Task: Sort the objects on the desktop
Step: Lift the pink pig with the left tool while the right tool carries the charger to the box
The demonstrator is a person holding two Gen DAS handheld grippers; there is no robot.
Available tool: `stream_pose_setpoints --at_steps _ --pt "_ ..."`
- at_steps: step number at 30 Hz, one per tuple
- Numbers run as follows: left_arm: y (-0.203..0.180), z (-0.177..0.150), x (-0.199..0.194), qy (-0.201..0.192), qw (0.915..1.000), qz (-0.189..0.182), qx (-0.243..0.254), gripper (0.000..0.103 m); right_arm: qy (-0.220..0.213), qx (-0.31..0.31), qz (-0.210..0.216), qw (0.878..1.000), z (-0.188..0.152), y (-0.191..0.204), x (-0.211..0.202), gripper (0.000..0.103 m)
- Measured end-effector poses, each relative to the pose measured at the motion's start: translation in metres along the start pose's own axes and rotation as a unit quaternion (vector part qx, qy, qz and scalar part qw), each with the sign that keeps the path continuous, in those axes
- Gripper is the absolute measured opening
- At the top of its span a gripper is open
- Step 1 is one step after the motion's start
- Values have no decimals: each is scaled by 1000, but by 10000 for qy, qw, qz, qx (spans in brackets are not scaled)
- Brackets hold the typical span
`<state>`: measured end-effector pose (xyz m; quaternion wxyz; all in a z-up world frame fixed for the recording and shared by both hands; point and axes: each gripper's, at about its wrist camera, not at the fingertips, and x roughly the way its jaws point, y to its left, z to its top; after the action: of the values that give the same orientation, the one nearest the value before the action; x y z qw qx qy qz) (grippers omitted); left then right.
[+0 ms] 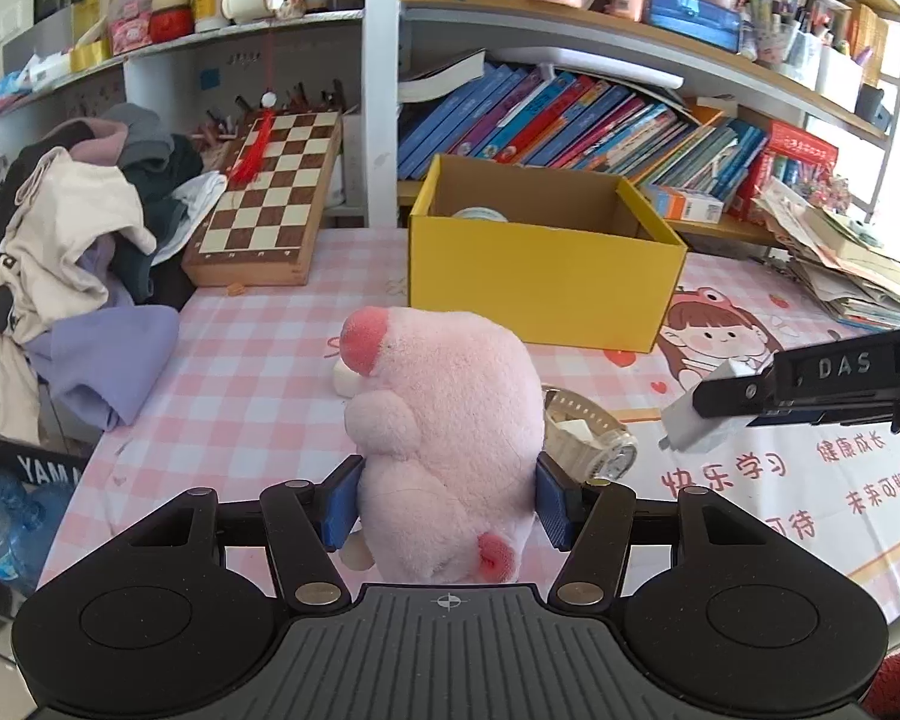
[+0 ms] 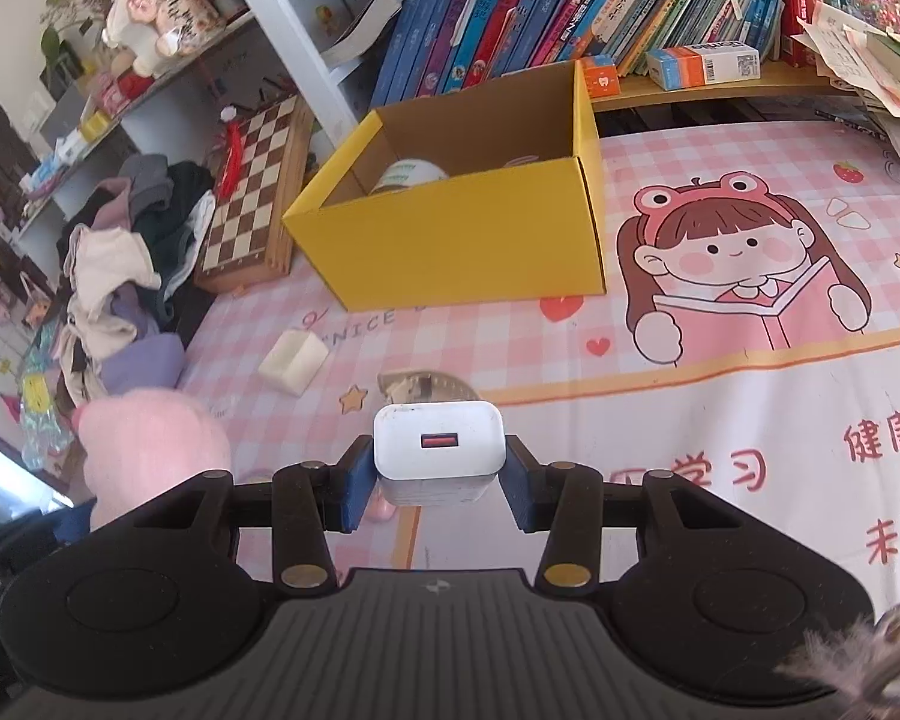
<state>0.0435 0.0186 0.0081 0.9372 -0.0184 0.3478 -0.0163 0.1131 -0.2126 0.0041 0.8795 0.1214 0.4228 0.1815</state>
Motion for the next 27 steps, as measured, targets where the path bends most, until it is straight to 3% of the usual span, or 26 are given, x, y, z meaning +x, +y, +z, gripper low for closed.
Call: stream_pose_setpoints --at_steps 10,27 --pt "-8 -5 -8 -43 9996 -204 187 58 27 -651 -569 9963 -25 14 -11 42" --pt "-16 -6 -9 -66 9984 -447 342 58 294 -901 -680 9932 -37 24 -10 42"
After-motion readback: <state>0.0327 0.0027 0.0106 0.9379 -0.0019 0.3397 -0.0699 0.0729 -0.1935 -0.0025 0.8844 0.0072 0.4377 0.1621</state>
